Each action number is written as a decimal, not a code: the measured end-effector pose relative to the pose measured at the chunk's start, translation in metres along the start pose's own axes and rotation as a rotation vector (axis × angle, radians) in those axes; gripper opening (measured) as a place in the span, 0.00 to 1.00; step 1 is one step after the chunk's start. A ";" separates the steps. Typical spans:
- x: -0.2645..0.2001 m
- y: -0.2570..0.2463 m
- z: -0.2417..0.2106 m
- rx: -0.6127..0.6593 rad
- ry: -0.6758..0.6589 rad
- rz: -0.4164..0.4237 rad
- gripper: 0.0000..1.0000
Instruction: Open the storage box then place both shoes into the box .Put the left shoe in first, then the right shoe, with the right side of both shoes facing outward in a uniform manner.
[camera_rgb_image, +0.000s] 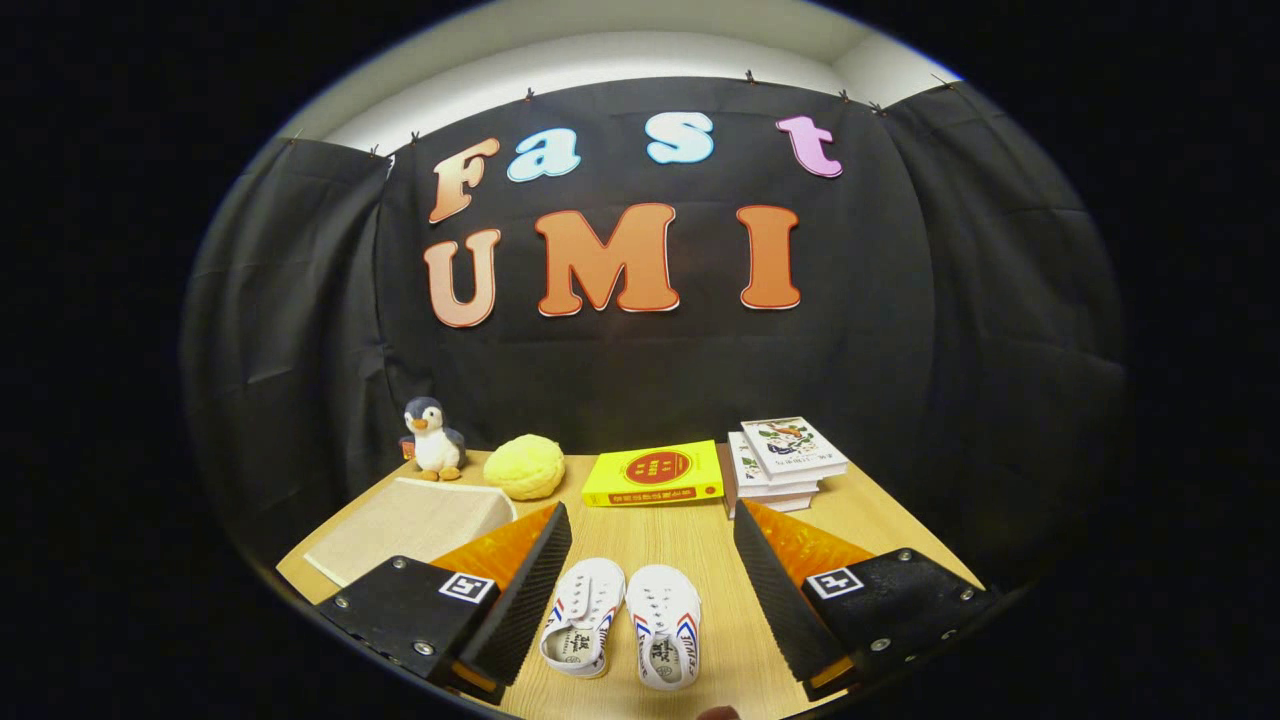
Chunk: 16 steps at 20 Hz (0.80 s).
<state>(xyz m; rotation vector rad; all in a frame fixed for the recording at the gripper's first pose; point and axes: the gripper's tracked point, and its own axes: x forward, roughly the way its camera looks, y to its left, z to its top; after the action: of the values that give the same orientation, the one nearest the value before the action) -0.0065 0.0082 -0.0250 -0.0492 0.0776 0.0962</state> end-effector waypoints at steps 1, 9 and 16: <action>0.000 0.001 -0.002 0.005 0.007 0.005 0.97; 0.003 0.021 -0.012 0.047 0.037 0.128 0.97; 0.018 0.025 -0.030 0.098 0.116 0.202 0.97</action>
<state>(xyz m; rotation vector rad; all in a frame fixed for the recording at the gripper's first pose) 0.0070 0.0334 -0.0572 0.0512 0.2032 0.2918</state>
